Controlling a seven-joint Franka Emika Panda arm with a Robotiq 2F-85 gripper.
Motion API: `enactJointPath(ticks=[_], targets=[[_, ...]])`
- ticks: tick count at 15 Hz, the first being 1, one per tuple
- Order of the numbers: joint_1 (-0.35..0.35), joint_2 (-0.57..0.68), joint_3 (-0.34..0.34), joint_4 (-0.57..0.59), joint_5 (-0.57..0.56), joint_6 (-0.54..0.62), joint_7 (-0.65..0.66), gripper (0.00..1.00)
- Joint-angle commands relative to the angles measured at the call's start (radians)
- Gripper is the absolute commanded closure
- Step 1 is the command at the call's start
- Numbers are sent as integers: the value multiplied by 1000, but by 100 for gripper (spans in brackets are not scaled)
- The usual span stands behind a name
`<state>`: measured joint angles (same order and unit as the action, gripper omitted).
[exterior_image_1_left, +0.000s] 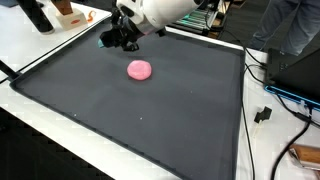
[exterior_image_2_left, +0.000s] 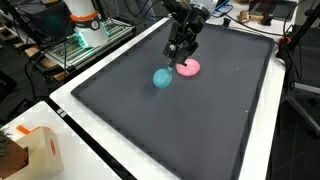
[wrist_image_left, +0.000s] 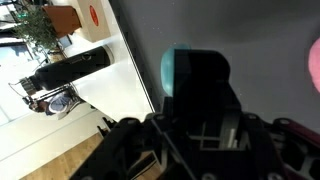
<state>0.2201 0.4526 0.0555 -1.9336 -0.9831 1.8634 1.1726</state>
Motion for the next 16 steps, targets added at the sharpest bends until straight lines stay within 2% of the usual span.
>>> enactJointPath(ticks=[1,10,16], targets=[[-13,-1,20,-2,15,27,-40,75],[-2,19,38,6,14,55,-74,75],[-37,15,43,8,90,131,-192,75]])
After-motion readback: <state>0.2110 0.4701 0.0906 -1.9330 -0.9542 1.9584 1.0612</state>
